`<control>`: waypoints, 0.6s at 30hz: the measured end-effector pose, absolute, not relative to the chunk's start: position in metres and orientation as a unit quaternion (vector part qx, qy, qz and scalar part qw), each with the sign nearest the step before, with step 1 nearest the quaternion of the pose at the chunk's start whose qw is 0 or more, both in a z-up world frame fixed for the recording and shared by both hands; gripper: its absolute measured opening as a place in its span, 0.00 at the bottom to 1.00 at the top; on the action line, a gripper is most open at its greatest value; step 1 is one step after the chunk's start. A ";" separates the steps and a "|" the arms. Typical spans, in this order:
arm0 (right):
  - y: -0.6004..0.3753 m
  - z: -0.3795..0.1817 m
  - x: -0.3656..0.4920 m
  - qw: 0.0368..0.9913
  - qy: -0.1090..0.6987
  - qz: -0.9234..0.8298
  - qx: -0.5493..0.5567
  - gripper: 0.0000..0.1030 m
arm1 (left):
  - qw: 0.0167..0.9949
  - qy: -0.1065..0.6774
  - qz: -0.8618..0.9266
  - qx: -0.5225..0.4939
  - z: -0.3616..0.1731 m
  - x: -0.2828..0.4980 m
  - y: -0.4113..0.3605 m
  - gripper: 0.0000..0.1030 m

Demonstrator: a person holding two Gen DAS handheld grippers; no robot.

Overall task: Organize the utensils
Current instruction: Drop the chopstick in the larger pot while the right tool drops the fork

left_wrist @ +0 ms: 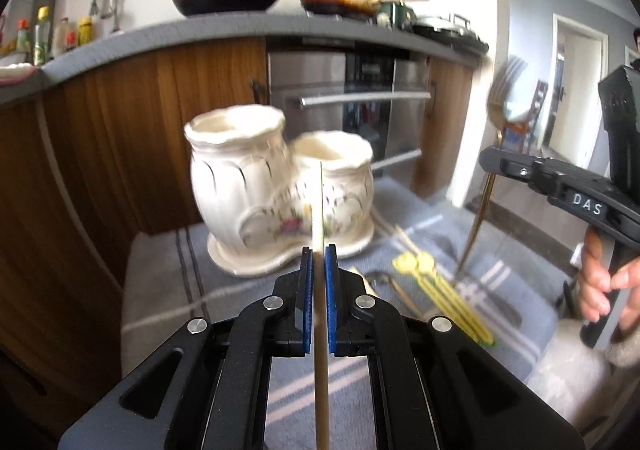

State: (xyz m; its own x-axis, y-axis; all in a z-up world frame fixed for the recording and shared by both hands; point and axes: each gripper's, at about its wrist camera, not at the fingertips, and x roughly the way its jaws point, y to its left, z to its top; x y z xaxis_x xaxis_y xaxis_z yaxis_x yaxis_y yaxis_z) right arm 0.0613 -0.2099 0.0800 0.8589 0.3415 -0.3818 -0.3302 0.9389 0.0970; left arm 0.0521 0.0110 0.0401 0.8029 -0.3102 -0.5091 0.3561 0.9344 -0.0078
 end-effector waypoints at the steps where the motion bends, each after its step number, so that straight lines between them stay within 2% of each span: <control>1: -0.208 0.087 0.061 0.967 0.188 0.172 0.011 0.05 | 0.953 0.247 -0.173 0.036 0.046 0.052 0.014 0.06; 9: -0.190 0.140 0.076 0.974 0.132 0.183 0.017 0.05 | 0.973 0.169 -0.159 0.006 0.097 0.059 0.038 0.06; 18: -0.179 0.179 0.107 0.970 0.110 0.211 0.044 0.05 | 0.980 0.072 -0.176 -0.066 0.158 0.114 0.059 0.06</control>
